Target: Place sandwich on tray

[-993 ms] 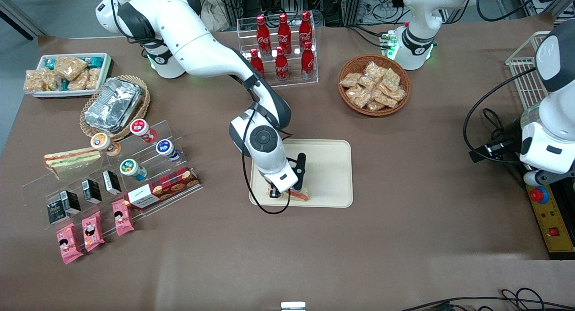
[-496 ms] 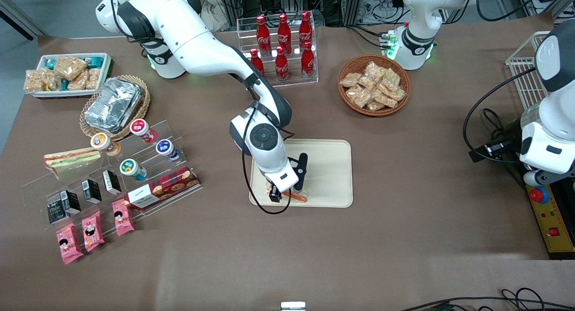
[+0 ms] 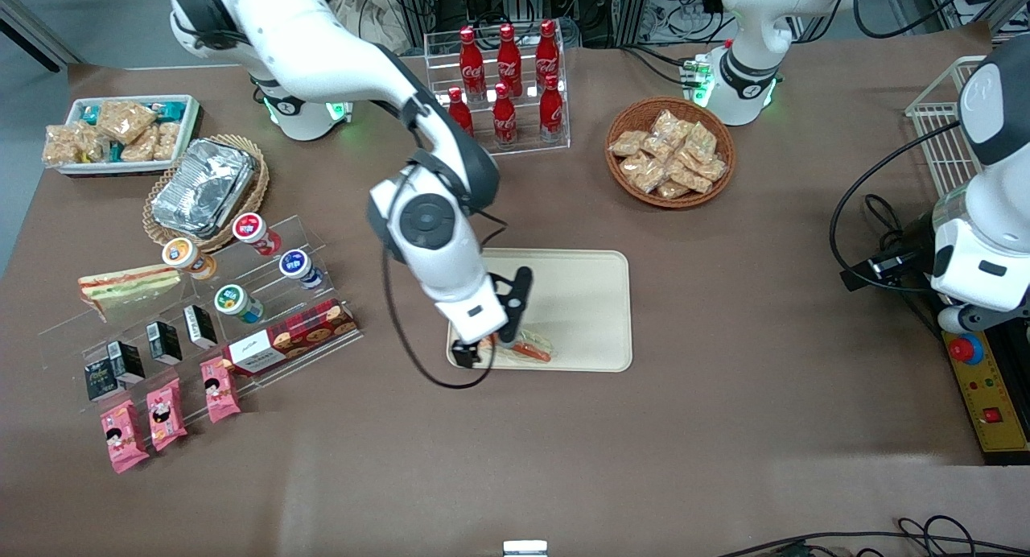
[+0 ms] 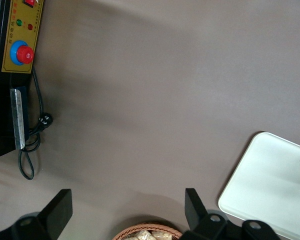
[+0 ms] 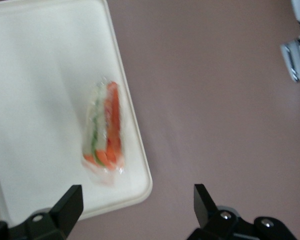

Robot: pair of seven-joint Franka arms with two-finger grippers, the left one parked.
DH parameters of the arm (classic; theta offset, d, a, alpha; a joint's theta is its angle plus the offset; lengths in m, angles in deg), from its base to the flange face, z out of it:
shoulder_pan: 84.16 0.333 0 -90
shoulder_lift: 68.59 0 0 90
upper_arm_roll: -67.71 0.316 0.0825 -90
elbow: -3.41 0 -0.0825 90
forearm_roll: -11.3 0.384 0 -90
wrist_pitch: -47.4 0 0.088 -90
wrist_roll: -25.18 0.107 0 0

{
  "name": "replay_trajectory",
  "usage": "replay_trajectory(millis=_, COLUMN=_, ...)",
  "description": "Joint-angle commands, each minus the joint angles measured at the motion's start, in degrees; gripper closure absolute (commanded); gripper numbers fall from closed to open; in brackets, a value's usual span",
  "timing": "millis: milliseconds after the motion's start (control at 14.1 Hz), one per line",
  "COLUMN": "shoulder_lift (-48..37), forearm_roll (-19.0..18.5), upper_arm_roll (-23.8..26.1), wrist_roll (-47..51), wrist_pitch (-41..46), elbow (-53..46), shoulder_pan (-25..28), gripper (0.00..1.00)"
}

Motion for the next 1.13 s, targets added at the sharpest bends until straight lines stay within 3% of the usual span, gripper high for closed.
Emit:
replay_trajectory(millis=0, shoulder_lift=-9.66, forearm_roll=2.36, upper_arm_roll=0.53, wrist_roll=0.58, wrist_pitch=7.22, elbow=6.07, shoulder_pan=-4.72, gripper=0.01)
replay_trajectory(millis=213, shoulder_lift=-14.69, forearm_roll=4.29, upper_arm_roll=0.44, wrist_roll=1.29, wrist_pitch=16.02, elbow=5.90, shoulder_pan=-10.87, gripper=0.02)
replay_trajectory(millis=709, shoulder_lift=-21.28, forearm_roll=4.03, upper_arm_roll=-0.26, wrist_roll=2.16, wrist_pitch=27.01, elbow=5.63, shoulder_pan=-23.96, gripper=0.02)
replay_trajectory(millis=1064, shoulder_lift=-24.01, forearm_roll=3.42, upper_arm_roll=-6.05, wrist_roll=4.01, wrist_pitch=31.51, elbow=5.63, shoulder_pan=-32.67, gripper=0.01)
